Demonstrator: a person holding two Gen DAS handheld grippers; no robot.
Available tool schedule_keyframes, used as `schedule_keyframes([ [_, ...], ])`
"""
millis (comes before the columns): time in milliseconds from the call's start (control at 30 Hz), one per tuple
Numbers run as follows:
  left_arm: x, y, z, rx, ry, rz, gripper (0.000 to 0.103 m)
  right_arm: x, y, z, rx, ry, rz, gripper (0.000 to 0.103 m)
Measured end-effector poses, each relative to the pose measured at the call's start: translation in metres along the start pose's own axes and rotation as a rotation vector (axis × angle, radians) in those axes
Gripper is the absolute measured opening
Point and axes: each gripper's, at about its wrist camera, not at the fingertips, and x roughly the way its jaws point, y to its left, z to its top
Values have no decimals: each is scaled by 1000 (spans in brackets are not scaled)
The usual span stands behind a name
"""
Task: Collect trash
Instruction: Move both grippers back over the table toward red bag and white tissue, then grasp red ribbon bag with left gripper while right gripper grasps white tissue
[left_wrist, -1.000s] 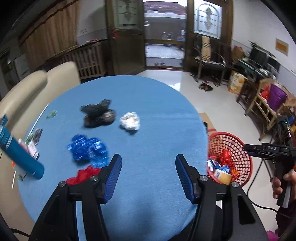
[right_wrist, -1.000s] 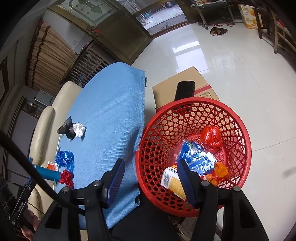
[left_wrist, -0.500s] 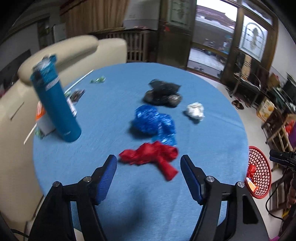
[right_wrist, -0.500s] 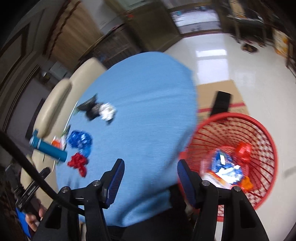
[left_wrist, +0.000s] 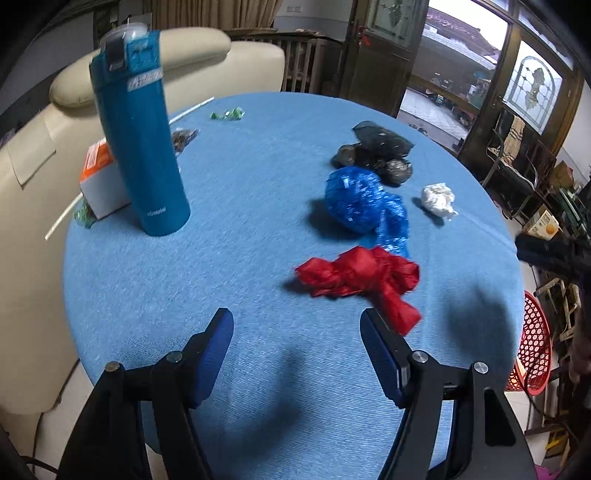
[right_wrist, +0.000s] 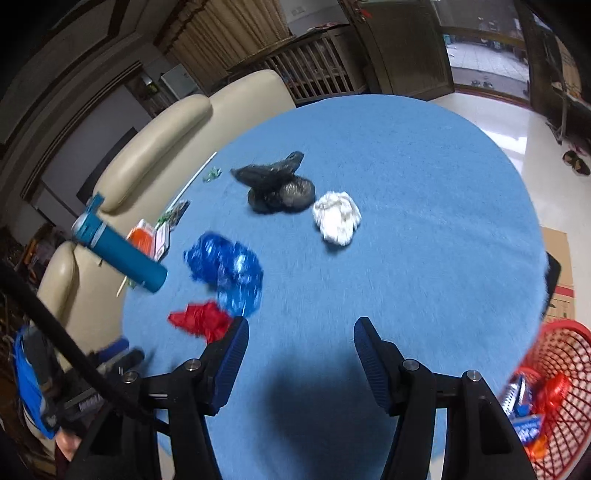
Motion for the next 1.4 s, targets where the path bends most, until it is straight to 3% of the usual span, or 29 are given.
schedule_keyframes([
  [200,17,8,5,-45,39,-50,72,39,-12,44,30,-18,-40,63],
  [367,26,2,17,-26,49,-87,72,76,-19,74,49,0,-63,63],
  [633,54,-30,41,141,66,-141,73,121,-22,95,70,43,-90,63],
  [833,75,-39,45,185,111,-236,73,143,-23,98,54,72,-142,60],
  [900,77,-42,42,203,107,-242,72,146,-22,98,32,58,-147,50],
  [967,77,-46,40,214,107,-247,72,147,-18,98,7,54,-147,46],
  [1067,73,-51,34,234,100,-255,54,144,-9,92,-45,36,-170,42],
  [1400,56,-63,12,283,17,-213,43,104,-3,48,-86,9,-119,42],
])
